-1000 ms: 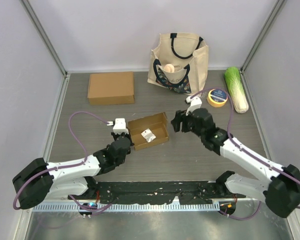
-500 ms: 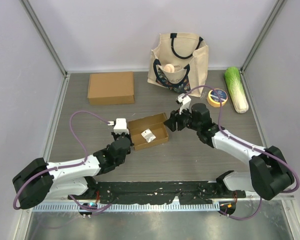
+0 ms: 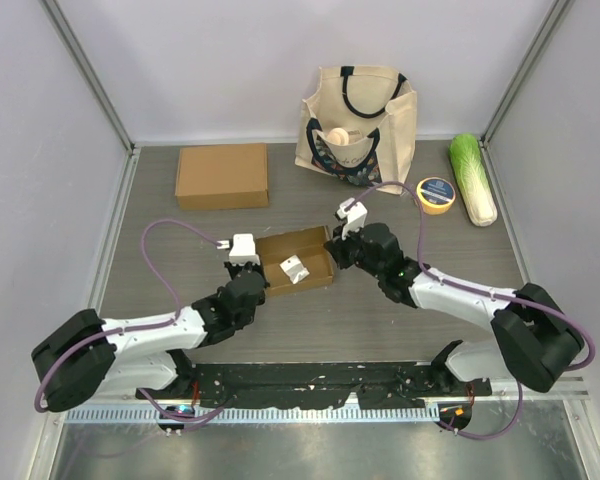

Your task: Fold the paper box

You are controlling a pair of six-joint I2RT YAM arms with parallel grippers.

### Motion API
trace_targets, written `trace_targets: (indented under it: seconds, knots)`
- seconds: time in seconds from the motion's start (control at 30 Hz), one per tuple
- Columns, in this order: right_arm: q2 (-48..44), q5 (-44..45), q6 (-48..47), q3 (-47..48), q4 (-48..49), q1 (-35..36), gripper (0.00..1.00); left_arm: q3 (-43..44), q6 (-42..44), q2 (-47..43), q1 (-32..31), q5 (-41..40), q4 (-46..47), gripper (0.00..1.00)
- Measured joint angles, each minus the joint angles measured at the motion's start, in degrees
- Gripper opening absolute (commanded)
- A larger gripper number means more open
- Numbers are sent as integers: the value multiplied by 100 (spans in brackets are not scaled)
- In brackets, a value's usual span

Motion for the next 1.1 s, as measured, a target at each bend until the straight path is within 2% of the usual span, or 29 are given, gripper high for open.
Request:
trace_targets:
  seconds: [0.17,0.37,0.53,0.77,1.1]
  knots:
    - [-175,1222,-22,-468,675,522,1,92,164,555,2,-326,739,0]
    - [15,2138,-26,-872,1681,719,1,116,560,1381,-2,-492,2015,0]
    - [251,2712,-92,-1182,2413,1016,1,-59,634,1725,-2,-509,2826,0]
    - [457,3185,-103,-1561,3158,1261,2,-256,461,1823,-2,-452,3226,0]
    - [623,3641,46,-1744,3635,1635,6,-527,146,1950,-39,-372,3547,0]
